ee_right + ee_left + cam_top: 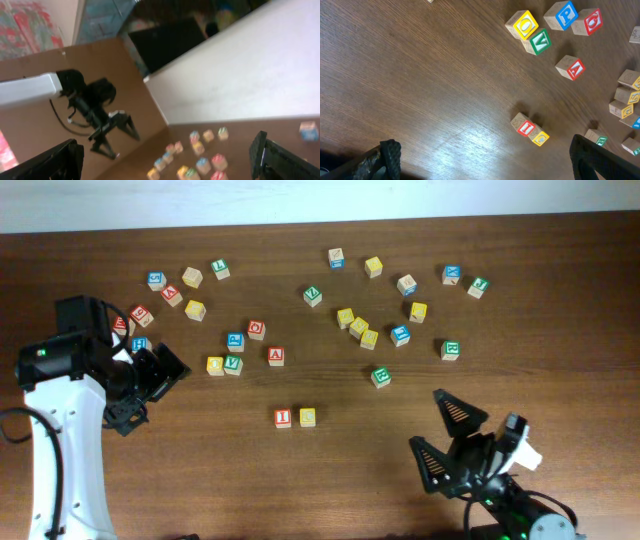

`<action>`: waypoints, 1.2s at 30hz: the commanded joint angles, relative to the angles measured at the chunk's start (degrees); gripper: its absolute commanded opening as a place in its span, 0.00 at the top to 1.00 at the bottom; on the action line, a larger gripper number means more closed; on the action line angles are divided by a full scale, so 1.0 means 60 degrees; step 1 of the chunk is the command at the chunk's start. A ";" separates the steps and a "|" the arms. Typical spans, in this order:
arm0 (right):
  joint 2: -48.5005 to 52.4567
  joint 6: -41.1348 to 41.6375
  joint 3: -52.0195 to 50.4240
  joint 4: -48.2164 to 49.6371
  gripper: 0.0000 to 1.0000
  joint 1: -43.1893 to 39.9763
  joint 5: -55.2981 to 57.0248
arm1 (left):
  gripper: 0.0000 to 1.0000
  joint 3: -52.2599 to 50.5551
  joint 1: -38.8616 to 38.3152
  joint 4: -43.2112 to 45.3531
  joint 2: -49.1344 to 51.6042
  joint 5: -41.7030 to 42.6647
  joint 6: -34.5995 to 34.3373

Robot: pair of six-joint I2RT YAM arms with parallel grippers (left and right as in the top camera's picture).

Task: Spell out ICRA
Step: 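Move the right gripper forward toward the blocks on the right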

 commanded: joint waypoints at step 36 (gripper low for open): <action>1.3027 -0.6590 1.3522 -1.1497 0.02 0.3628 0.1184 | 0.01 0.0164 0.0025 -0.0004 -0.0171 0.0069 -0.0087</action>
